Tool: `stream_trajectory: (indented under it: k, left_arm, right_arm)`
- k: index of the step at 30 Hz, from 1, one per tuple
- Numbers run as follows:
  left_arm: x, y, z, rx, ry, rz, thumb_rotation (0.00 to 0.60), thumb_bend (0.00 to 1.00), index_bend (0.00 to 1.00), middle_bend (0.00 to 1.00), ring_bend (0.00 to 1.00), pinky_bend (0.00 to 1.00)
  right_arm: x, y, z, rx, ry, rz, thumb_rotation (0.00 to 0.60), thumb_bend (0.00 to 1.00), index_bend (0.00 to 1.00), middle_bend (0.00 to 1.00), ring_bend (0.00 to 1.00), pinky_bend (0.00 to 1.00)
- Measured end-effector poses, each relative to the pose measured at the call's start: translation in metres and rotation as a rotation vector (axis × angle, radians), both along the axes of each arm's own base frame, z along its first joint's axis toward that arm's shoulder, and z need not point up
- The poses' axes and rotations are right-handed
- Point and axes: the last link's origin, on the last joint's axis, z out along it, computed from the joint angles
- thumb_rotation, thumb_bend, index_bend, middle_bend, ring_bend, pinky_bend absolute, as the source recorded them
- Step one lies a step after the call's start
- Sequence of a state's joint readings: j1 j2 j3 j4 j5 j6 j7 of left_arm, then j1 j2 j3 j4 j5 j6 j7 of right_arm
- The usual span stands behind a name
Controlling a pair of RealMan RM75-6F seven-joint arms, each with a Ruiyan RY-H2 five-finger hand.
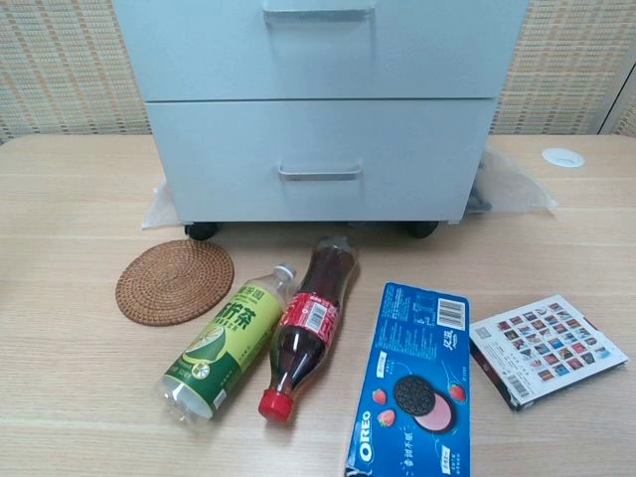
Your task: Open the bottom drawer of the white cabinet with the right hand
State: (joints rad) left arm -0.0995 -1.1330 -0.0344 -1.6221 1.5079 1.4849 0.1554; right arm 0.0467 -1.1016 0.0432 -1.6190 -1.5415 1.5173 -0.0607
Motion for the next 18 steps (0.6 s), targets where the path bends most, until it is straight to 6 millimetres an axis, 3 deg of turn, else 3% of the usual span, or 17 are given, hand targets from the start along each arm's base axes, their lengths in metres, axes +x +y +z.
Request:
stream_trajectory:
  k: [11,18]
  left_arm:
    - [0.003,0.001,0.001,0.005,-0.003,-0.021,0.600,0.34,0.01,0.00,0.02,0.13]
    - [0.006,0.002,0.001,0.005,-0.002,-0.032,0.600,0.34,0.02,0.00,0.02,0.13]
  right_arm:
    - [0.001,0.000,0.000,-0.002,-0.003,0.013,0.600,0.20,0.12,0.32,0.22,0.20]
    - [0.011,-0.009,0.002,0.000,0.017,0.059,0.600,0.20,0.12,0.43,0.38,0.32]
